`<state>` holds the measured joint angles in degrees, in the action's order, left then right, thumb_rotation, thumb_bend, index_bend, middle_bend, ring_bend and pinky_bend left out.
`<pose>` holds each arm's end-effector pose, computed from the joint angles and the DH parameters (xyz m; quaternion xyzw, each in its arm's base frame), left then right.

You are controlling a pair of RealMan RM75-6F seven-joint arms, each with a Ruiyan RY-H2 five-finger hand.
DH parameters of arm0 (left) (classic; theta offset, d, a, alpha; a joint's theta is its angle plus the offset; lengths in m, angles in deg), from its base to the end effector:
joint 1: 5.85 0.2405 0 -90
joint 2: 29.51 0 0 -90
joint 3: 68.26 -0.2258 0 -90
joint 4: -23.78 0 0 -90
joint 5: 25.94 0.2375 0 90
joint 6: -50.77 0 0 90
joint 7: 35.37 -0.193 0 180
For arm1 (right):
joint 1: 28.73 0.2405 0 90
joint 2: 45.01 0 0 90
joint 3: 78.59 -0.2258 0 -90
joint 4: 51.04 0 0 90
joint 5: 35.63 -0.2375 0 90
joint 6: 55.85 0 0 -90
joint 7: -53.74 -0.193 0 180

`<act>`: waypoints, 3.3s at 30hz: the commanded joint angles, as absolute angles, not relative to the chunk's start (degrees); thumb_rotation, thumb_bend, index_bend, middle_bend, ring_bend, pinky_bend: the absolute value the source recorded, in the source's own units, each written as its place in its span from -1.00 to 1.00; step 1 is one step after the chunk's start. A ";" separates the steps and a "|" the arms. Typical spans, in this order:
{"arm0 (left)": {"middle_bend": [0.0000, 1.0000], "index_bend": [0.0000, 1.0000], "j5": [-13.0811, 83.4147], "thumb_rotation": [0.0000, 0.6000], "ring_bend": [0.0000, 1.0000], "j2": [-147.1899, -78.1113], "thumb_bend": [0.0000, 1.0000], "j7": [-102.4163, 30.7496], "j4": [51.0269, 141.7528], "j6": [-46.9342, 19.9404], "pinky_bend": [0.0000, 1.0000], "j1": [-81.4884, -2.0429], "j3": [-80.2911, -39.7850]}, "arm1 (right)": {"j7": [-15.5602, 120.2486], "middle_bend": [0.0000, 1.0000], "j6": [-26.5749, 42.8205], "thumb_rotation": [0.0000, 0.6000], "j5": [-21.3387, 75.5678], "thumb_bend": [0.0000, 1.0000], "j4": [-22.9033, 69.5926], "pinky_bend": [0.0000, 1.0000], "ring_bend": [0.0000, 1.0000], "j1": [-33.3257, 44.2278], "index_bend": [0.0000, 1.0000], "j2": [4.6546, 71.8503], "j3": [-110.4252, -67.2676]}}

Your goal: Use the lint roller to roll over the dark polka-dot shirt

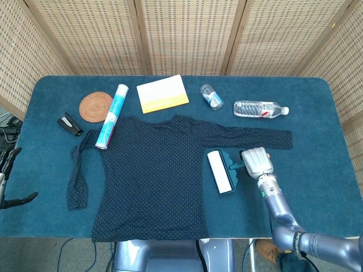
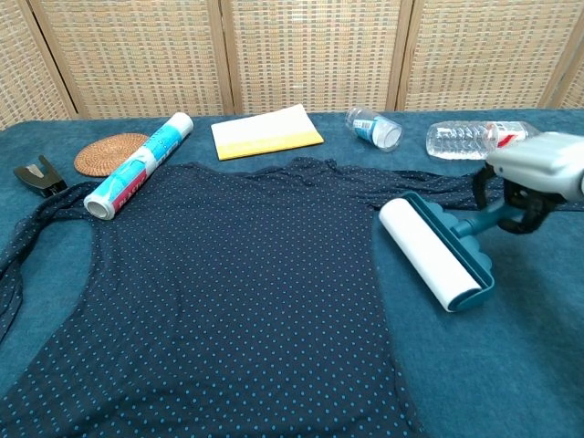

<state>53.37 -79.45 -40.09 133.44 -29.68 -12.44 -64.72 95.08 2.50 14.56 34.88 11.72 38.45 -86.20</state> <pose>-0.2669 0.2353 0.1547 -0.5918 -0.4154 -0.3523 0.5942 -0.1856 -0.3802 -0.0279 0.7495 -0.3173 0.2201 0.5376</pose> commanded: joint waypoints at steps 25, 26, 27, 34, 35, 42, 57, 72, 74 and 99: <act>-1.00 -1.00 53.22 1.00 -1.00 -77.22 -1.00 -31.92 131.15 -26.15 -1.00 -13.88 -64.55 | 126.72 1.00 22.31 1.00 -15.34 0.60 37.70 1.00 1.00 29.55 0.42 53.25 -94.92; -1.00 -1.00 53.25 1.00 -1.00 -77.18 -1.00 -31.77 131.11 -26.11 -1.00 -13.90 -64.56 | 127.06 1.00 22.59 1.00 -15.42 0.60 37.57 1.00 1.00 29.75 0.42 53.69 -94.85; -1.00 -1.00 53.27 1.00 -1.00 -77.13 -1.00 -31.65 131.10 -26.09 -1.00 -13.92 -64.56 | 127.41 1.00 22.88 1.00 -15.47 0.60 37.49 1.00 1.00 29.94 0.43 54.10 -94.76; -1.00 -1.00 53.48 1.00 -1.00 -77.00 -1.00 -31.39 131.15 -26.00 -1.00 -13.99 -64.66 | 130.04 1.00 25.48 1.00 -15.74 0.61 37.88 1.00 1.00 31.25 0.43 56.73 -94.61; -1.00 -1.00 53.51 1.00 -1.00 -77.01 -1.00 -31.40 131.16 -26.01 -1.00 -14.00 -64.67 | 130.35 1.00 25.80 1.00 -15.79 0.61 37.97 1.00 1.00 31.43 0.43 57.06 -94.68; -1.00 -1.00 53.68 1.00 -1.00 -77.04 -1.00 -31.55 131.27 -26.07 -1.00 -14.00 -64.81 | 132.90 1.00 27.86 1.00 -15.59 0.61 38.55 1.00 1.00 33.51 0.43 61.32 -95.08; -1.00 -1.00 53.43 1.00 -1.00 -76.89 -1.00 -30.92 130.93 -25.84 -1.00 -14.13 -64.81 | 136.50 1.00 29.24 1.00 -13.51 0.61 35.98 1.00 1.00 36.57 0.43 68.29 -95.40; -1.00 -1.00 53.42 1.00 -1.00 -77.50 -1.00 -33.38 131.88 -26.06 -1.00 -14.22 -65.06 | 134.32 1.00 26.97 1.00 -8.69 0.60 37.35 1.00 1.00 27.96 0.44 54.62 -85.67; -1.00 -1.00 53.29 1.00 -1.00 -77.65 -1.00 -33.92 132.08 -25.94 -1.00 -14.35 -65.04 | 133.70 1.00 26.42 1.00 -8.35 0.60 37.50 1.00 1.00 27.30 0.44 53.72 -85.49; -1.00 -1.00 53.17 1.00 -1.00 -76.58 -1.00 -29.83 131.11 -24.96 -1.00 -14.85 -64.68 | 143.52 1.00 30.49 1.00 -14.26 0.60 34.15 1.00 1.00 36.67 0.44 70.06 -97.65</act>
<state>53.06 -76.67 -30.04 131.24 -25.03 -14.84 -64.66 142.89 30.06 -13.82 35.08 35.65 68.67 -96.62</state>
